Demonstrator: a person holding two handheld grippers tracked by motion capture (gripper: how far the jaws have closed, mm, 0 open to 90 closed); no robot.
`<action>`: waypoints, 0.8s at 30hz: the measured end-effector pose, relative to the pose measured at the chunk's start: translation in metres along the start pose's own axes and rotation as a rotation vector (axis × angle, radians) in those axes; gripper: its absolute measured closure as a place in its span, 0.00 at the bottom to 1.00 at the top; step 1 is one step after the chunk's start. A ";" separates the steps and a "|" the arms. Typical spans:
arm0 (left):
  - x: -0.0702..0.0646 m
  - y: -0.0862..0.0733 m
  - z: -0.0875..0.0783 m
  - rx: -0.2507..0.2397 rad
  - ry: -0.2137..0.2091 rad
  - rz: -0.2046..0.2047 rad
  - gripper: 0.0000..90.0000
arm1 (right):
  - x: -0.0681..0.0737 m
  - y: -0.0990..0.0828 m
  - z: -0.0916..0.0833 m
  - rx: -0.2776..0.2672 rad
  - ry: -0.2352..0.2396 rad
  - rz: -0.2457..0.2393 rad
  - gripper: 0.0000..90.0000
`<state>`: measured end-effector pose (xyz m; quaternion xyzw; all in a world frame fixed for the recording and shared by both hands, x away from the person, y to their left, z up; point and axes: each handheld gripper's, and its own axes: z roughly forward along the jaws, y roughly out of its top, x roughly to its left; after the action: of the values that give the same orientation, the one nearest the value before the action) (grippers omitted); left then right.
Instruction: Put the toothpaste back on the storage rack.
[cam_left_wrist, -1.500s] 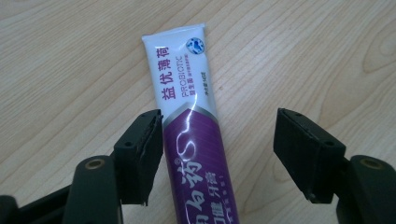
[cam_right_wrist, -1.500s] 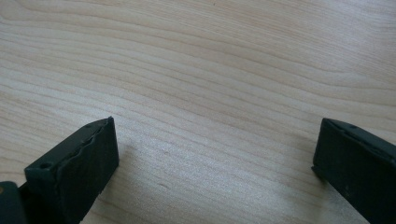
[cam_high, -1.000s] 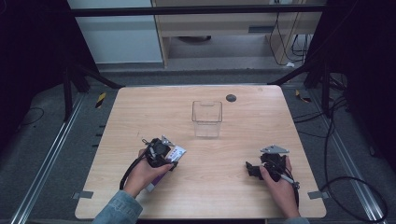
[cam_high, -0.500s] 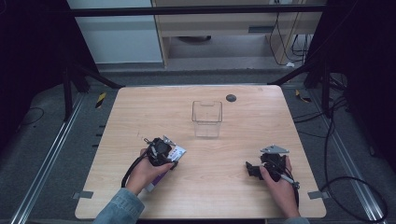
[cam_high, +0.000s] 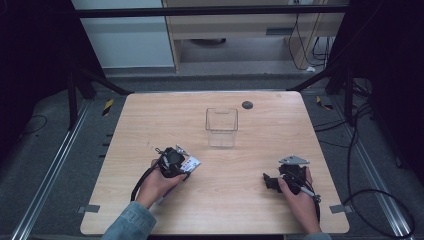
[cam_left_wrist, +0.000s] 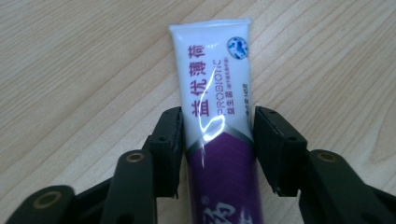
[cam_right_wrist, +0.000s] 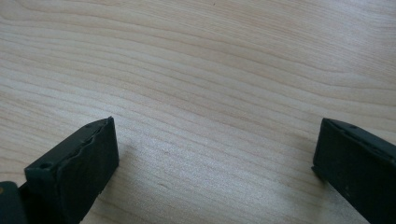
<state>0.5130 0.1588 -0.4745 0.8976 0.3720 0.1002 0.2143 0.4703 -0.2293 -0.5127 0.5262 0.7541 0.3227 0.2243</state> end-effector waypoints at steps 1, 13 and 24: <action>0.000 0.001 0.000 0.004 0.001 0.001 0.62 | 0.000 0.000 0.000 0.000 0.000 0.000 0.00; -0.003 0.007 0.000 0.039 -0.010 0.047 0.71 | 0.000 0.000 0.000 0.000 0.001 0.001 0.00; -0.003 0.014 -0.002 0.095 -0.020 0.098 0.78 | 0.000 0.000 0.000 0.000 0.001 0.000 0.00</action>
<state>0.5196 0.1484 -0.4664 0.9249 0.3298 0.0836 0.1700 0.4702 -0.2293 -0.5126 0.5262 0.7541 0.3230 0.2240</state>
